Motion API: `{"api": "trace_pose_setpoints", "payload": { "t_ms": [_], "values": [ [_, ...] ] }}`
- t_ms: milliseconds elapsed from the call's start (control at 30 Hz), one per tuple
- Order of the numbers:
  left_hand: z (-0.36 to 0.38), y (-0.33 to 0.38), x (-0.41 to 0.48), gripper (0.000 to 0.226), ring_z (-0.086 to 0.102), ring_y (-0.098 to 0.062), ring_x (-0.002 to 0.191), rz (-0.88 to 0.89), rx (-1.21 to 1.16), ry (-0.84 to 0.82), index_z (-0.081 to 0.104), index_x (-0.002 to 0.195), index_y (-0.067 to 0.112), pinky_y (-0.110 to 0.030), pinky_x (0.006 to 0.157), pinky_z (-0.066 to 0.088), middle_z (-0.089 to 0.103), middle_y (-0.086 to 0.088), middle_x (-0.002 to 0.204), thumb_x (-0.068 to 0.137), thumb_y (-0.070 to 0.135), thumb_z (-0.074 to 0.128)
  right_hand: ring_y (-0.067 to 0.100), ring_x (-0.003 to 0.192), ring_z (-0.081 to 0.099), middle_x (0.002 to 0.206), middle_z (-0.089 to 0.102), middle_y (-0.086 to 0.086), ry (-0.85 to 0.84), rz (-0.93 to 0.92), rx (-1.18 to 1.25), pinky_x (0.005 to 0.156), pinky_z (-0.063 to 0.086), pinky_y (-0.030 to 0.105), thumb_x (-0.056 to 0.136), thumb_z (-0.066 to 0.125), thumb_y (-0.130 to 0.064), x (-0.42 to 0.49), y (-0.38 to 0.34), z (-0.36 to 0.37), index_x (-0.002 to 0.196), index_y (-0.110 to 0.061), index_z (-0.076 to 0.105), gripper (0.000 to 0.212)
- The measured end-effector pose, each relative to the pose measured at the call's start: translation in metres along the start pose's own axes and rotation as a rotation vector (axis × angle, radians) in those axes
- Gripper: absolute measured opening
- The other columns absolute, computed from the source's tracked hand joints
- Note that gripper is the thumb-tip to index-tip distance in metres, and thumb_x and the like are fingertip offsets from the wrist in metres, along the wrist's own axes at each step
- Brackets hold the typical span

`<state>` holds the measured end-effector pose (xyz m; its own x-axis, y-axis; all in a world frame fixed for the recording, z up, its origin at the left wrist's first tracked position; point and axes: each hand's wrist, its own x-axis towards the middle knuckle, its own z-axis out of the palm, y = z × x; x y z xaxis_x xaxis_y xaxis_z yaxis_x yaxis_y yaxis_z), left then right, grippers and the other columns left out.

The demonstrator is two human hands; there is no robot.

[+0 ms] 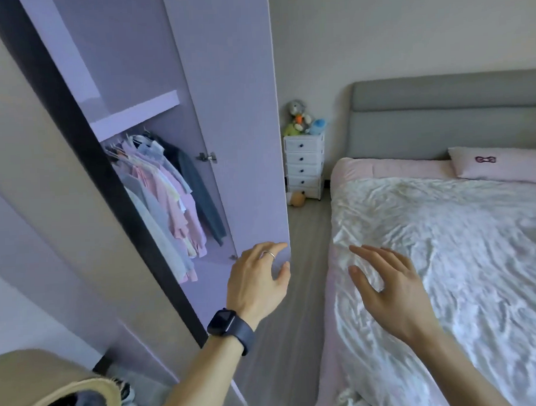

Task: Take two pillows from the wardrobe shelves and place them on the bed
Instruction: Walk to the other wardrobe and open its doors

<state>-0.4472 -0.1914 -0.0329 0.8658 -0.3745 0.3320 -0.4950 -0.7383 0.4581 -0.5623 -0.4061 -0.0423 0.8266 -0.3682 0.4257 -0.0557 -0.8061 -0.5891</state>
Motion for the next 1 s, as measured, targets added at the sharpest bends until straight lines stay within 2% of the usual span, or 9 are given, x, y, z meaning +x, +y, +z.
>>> {"api": "trace_pose_setpoints", "payload": {
  "t_ms": [100, 200, 333, 533, 767, 867, 1000],
  "values": [
    [0.017, -0.004, 0.061, 0.038, 0.052, -0.014, 0.123, 0.082, -0.022, -0.035, 0.060, 0.134, 0.036, -0.030, 0.099, 0.044, 0.058, 0.015, 0.136, 0.096, 0.038, 0.055, 0.027, 0.135, 0.048, 0.134, 0.065, -0.006, 0.036, 0.071, -0.041, 0.110, 0.042, 0.044, 0.096, 0.065, -0.034, 0.036, 0.007, 0.010, 0.133, -0.029, 0.066, 0.037],
    [0.039, -0.008, 0.126, 0.037, 0.052, -0.012, 0.123, 0.128, -0.049, -0.047, 0.059, 0.134, 0.037, -0.026, 0.095, 0.042, 0.057, 0.016, 0.136, 0.097, 0.039, 0.055, 0.028, 0.134, 0.049, 0.135, 0.065, -0.005, 0.079, 0.096, -0.067, 0.111, 0.041, 0.043, 0.097, 0.064, -0.034, 0.082, 0.020, 0.024, 0.134, -0.029, 0.065, 0.038],
    [0.073, -0.005, 0.220, 0.036, 0.052, -0.011, 0.121, 0.161, -0.095, -0.038, 0.058, 0.133, 0.038, -0.027, 0.095, 0.045, 0.058, 0.017, 0.136, 0.097, 0.040, 0.054, 0.019, 0.130, 0.048, 0.131, 0.067, -0.006, 0.198, 0.085, -0.082, 0.109, 0.045, 0.045, 0.096, 0.068, -0.030, 0.161, 0.045, 0.043, 0.131, -0.027, 0.067, 0.036],
    [0.115, 0.003, 0.357, 0.035, 0.052, -0.012, 0.121, 0.133, -0.117, -0.055, 0.058, 0.132, 0.040, -0.030, 0.091, 0.048, 0.058, 0.019, 0.135, 0.097, 0.040, 0.054, 0.022, 0.136, 0.047, 0.138, 0.062, -0.011, 0.156, 0.152, -0.097, 0.111, 0.040, 0.043, 0.097, 0.061, -0.039, 0.285, 0.091, 0.062, 0.136, -0.034, 0.062, 0.039],
    [0.148, -0.007, 0.473, 0.026, 0.048, 0.003, 0.100, 0.145, -0.149, -0.026, 0.063, 0.120, 0.039, -0.023, 0.085, 0.045, 0.061, 0.022, 0.123, 0.094, 0.037, 0.057, 0.020, 0.133, 0.047, 0.136, 0.064, -0.010, 0.181, 0.151, -0.103, 0.110, 0.042, 0.043, 0.097, 0.062, -0.038, 0.415, 0.125, 0.083, 0.135, -0.032, 0.064, 0.038],
    [0.165, -0.014, 0.517, 0.032, 0.052, -0.005, 0.114, 0.182, -0.143, -0.038, 0.062, 0.126, 0.039, -0.020, 0.085, 0.041, 0.060, 0.021, 0.126, 0.095, 0.037, 0.057, 0.017, 0.133, 0.045, 0.136, 0.063, -0.011, 0.176, 0.148, -0.126, 0.110, 0.041, 0.038, 0.098, 0.060, -0.040, 0.461, 0.137, 0.099, 0.135, -0.033, 0.063, 0.038],
    [0.189, -0.017, 0.594, 0.037, 0.051, -0.011, 0.124, 0.234, -0.144, -0.057, 0.059, 0.132, 0.038, -0.026, 0.093, 0.046, 0.058, 0.017, 0.135, 0.096, 0.039, 0.056, 0.020, 0.136, 0.045, 0.137, 0.062, -0.012, 0.176, 0.156, -0.140, 0.110, 0.040, 0.038, 0.098, 0.058, -0.042, 0.529, 0.158, 0.125, 0.137, -0.037, 0.060, 0.039]
  ]
}}
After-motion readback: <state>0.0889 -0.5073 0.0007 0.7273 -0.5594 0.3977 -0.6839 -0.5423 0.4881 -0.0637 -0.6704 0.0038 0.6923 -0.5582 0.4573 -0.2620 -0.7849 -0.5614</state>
